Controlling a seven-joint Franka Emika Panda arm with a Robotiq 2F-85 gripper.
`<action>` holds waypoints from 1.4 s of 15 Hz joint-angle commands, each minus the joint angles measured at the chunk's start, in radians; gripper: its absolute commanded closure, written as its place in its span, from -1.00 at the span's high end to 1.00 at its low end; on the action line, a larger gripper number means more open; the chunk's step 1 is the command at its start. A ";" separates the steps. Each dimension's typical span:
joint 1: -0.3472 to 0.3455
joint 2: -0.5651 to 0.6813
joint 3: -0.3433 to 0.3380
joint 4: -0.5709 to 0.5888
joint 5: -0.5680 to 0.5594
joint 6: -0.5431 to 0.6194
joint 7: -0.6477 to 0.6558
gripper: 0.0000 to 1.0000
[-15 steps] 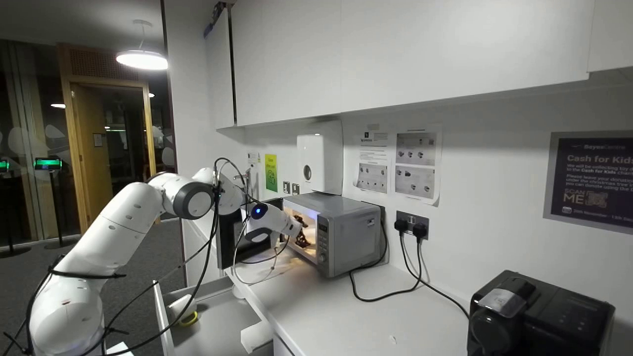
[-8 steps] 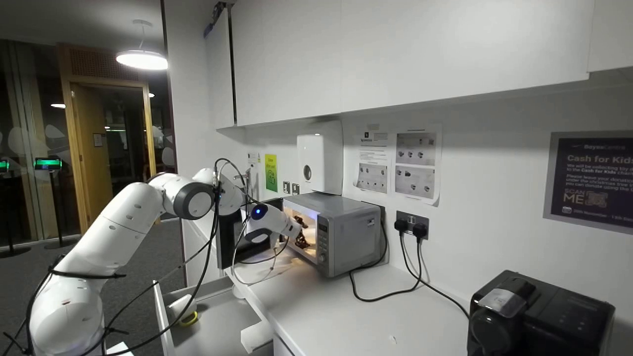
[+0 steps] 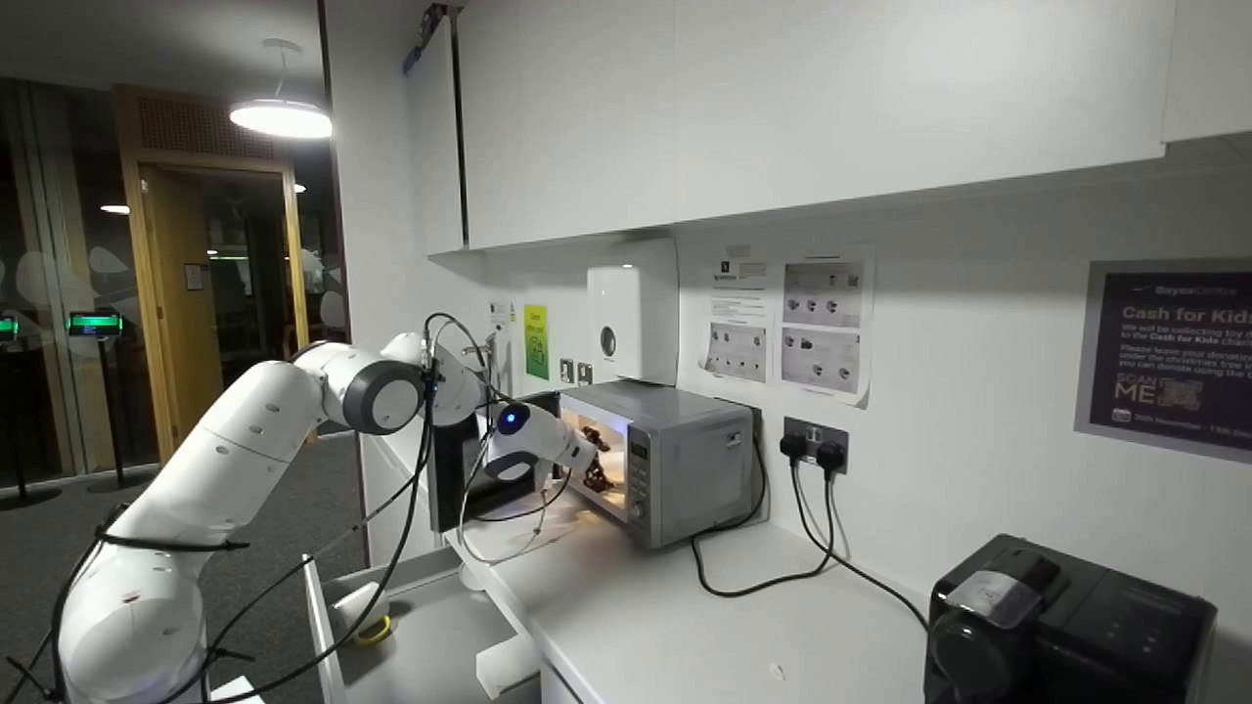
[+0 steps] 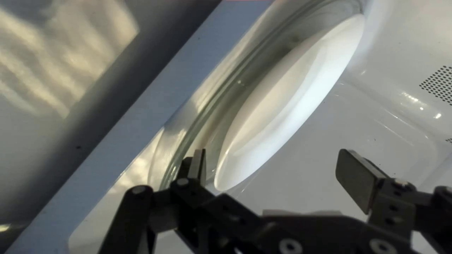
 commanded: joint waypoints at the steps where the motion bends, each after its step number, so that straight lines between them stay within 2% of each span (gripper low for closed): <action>1: 0.052 -0.016 -0.075 -0.012 0.007 -0.008 0.109 1.00; 6: 0.090 -0.023 -0.124 -0.016 0.028 -0.006 0.218 1.00; 8: 0.064 -0.022 -0.087 -0.016 0.029 0.000 0.227 1.00; 21: -0.015 -0.046 0.022 -0.022 0.016 -0.012 0.369 1.00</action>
